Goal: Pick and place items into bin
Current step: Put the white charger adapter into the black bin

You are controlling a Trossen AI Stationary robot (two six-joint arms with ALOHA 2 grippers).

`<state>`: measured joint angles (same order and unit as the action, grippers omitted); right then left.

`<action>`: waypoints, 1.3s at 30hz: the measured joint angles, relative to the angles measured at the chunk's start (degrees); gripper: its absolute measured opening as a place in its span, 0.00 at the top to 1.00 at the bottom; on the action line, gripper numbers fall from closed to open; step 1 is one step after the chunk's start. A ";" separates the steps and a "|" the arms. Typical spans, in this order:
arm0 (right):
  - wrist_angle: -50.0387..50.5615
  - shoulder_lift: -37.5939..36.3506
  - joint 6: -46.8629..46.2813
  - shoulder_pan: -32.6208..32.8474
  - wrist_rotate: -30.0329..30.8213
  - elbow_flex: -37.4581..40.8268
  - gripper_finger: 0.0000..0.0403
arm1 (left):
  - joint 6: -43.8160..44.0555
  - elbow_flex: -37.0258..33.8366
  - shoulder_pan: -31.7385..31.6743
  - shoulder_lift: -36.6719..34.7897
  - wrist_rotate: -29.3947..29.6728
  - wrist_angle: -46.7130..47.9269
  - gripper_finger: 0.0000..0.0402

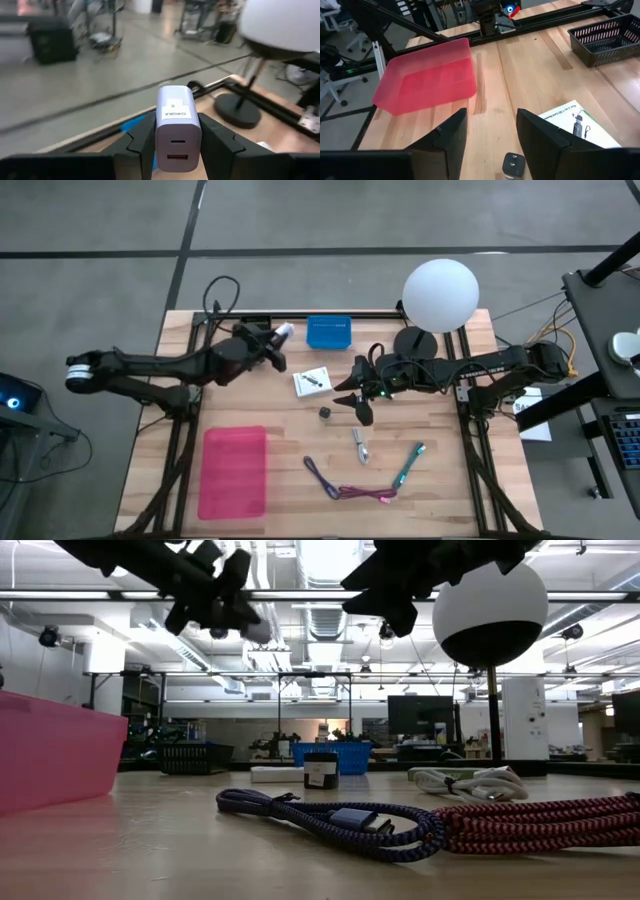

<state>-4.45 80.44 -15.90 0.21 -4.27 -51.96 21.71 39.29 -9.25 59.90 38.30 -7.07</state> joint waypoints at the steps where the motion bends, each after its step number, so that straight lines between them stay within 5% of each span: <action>1: 0.00 0.00 0.02 0.00 0.00 0.00 0.61 | 1.88 0.00 -1.01 -0.19 0.01 2.16 0.73; 11: -0.02 0.00 -0.02 0.00 0.00 0.00 0.63 | 13.94 -0.24 -9.66 0.06 -1.17 18.79 0.73; 30: 0.02 0.00 0.02 0.00 0.75 0.00 0.64 | 17.02 -0.28 -23.39 9.94 -11.66 26.15 0.73; 39: 0.02 0.00 0.02 0.00 1.30 0.00 0.66 | 16.88 -0.28 -25.19 16.25 -13.24 27.14 0.73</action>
<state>-4.43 80.44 -15.88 0.21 -2.97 -51.96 38.59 39.00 -34.44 76.15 25.06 20.08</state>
